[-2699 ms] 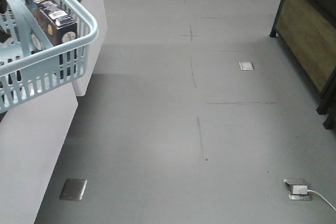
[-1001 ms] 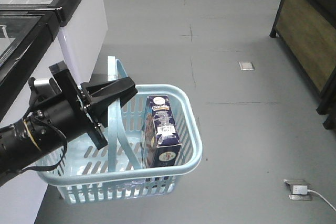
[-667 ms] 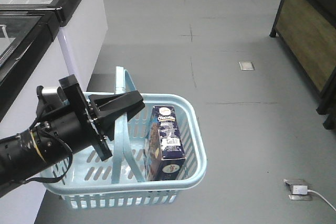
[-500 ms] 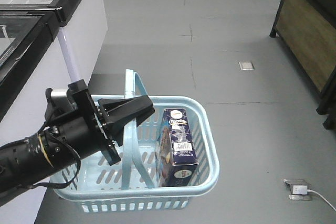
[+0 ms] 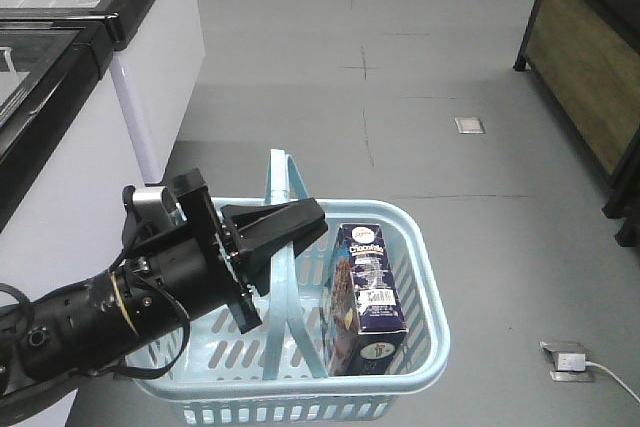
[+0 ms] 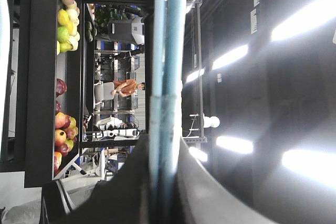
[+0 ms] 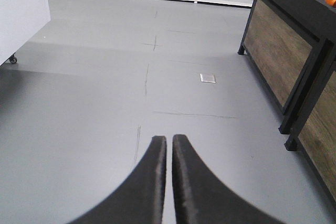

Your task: Left arm holds basket, right arm returns cookies

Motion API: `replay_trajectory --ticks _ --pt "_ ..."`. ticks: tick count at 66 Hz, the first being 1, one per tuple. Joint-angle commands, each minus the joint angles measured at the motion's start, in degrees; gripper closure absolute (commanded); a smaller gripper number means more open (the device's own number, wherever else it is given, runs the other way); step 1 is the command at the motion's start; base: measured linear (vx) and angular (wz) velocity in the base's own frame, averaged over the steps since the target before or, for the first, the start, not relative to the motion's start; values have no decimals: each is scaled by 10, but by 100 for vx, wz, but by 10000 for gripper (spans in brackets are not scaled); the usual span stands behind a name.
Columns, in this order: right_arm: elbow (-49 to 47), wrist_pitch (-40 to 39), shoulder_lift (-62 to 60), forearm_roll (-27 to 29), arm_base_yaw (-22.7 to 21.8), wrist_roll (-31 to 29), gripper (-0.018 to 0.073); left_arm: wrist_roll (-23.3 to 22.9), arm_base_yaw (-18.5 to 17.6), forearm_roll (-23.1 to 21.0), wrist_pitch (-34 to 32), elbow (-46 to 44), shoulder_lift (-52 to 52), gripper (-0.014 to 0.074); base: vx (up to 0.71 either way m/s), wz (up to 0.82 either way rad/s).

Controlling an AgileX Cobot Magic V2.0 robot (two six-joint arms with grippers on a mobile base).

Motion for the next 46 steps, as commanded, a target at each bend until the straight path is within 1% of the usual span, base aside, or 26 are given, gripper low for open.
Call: replay_trajectory --ticks 1,18,46 --pt "9 -40 -7 -5 -3 -5 556 5 -7 -32 -156 -17 -17 599 0 0" --pt "9 -41 -7 -5 -3 -5 556 19 -16 -48 -156 -17 -16 599 0 0" --pt "9 -41 -7 -5 -3 -5 556 34 -16 -52 -156 -17 -16 599 0 0"
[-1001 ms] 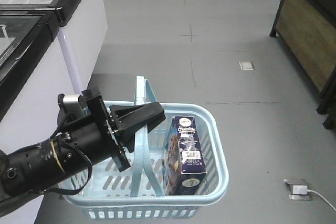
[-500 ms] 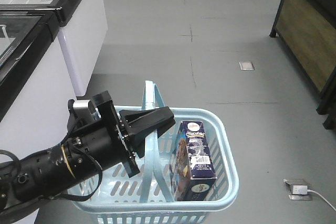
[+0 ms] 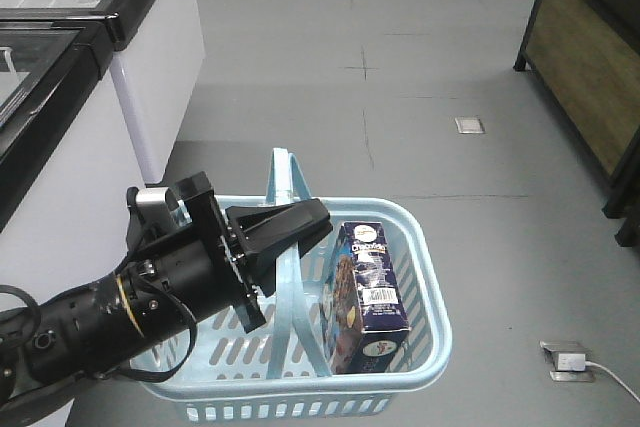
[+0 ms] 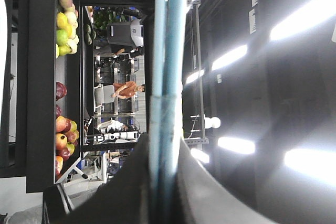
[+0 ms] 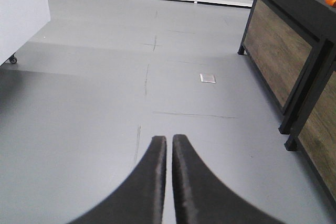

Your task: Left arm holds basket, right arm returns cookies

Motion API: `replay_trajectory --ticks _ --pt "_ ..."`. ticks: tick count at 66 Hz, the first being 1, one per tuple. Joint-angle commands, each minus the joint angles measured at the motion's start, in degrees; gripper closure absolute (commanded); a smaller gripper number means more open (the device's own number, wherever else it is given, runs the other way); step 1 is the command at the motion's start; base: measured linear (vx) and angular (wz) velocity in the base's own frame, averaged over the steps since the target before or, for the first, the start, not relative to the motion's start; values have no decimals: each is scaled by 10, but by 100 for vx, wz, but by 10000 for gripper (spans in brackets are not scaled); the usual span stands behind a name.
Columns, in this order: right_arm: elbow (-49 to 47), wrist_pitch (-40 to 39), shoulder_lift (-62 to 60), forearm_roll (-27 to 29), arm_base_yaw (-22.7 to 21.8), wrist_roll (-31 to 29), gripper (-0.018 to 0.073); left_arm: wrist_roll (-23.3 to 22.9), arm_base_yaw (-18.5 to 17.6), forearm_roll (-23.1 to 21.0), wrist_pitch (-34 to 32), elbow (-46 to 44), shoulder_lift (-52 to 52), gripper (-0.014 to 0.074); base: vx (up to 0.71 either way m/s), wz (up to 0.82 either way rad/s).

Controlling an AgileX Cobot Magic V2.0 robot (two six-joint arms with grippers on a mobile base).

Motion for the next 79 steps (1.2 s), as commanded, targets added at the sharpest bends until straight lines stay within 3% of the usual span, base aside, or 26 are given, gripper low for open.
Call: replay_trajectory --ticks 1,79 --pt "9 -41 -7 -5 -3 -5 556 7 -4 -29 -156 -17 -19 599 0 0" --pt "9 -41 -7 -5 -3 -5 556 21 -4 -24 -152 -17 -19 599 0 0"
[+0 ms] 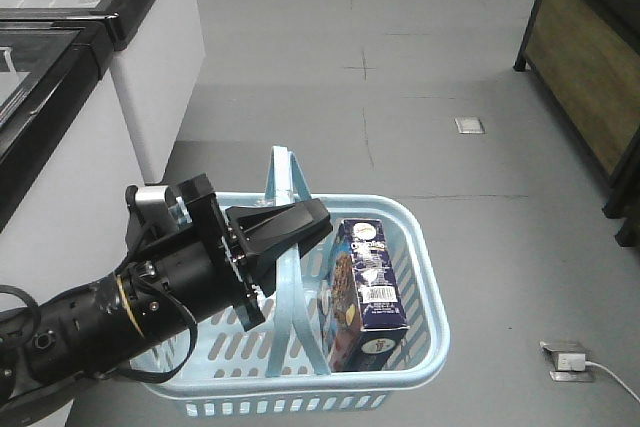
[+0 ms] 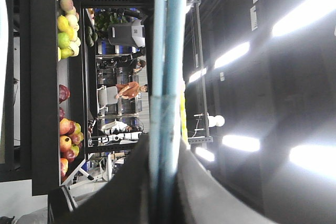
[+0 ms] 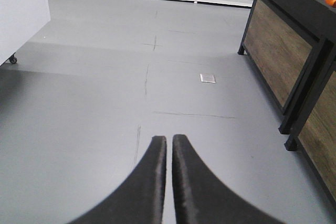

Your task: Left arm holds basket, right arm returns cookies

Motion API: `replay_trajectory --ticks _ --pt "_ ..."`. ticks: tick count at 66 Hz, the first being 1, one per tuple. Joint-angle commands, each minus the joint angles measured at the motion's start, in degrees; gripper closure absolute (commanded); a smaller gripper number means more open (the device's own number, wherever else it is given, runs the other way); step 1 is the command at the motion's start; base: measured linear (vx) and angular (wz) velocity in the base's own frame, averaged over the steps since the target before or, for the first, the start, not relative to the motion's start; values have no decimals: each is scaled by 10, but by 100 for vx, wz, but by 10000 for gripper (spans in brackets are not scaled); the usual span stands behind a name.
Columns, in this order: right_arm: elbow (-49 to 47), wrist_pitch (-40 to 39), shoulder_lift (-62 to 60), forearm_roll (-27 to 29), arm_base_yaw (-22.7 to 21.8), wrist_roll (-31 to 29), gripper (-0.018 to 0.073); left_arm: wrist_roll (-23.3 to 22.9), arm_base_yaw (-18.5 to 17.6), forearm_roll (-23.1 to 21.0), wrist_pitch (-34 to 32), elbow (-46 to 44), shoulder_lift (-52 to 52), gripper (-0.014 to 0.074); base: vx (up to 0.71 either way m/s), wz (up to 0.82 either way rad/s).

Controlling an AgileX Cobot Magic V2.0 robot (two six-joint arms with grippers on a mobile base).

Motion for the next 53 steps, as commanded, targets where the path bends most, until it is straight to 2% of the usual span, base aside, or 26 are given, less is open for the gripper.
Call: replay_trajectory --ticks 1,53 --pt "9 -41 -7 -5 -3 -5 556 6 -4 -23 -152 -17 -19 599 0 0" --pt "9 -41 -7 -5 -3 -5 556 6 -4 -23 -152 -17 -19 599 0 0"
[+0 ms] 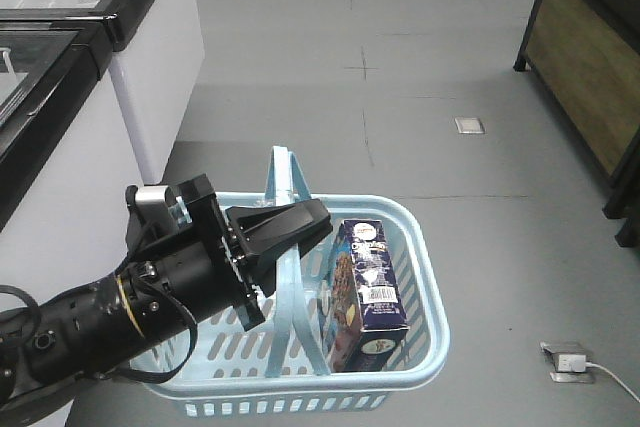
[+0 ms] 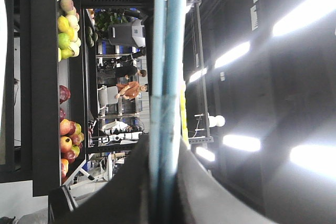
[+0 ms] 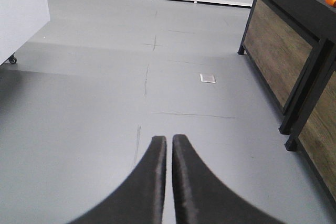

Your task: Left arm holds basket, right arm returns cookies

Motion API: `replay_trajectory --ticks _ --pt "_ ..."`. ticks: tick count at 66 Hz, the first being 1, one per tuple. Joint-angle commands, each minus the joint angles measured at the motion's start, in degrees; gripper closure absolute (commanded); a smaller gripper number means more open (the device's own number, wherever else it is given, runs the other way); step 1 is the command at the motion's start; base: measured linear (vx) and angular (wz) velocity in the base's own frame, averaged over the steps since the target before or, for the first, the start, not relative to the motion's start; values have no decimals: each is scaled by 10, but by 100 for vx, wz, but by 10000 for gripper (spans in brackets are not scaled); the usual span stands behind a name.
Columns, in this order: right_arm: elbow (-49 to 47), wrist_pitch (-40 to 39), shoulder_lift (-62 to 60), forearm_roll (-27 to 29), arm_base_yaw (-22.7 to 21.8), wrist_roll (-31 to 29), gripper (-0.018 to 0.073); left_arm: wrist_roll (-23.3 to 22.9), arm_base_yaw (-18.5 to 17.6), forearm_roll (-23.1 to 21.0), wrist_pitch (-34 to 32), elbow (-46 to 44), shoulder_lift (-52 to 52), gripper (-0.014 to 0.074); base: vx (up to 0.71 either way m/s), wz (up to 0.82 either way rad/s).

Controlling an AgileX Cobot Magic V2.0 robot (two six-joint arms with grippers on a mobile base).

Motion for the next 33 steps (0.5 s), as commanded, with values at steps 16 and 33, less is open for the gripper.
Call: replay_trajectory --ticks 16,33 --pt "9 -41 -7 -5 -3 -5 556 4 -4 -24 -152 -17 -19 599 4 1" --pt "9 -41 -7 -5 -3 -5 556 4 -4 -24 -152 -17 -19 599 7 -1"
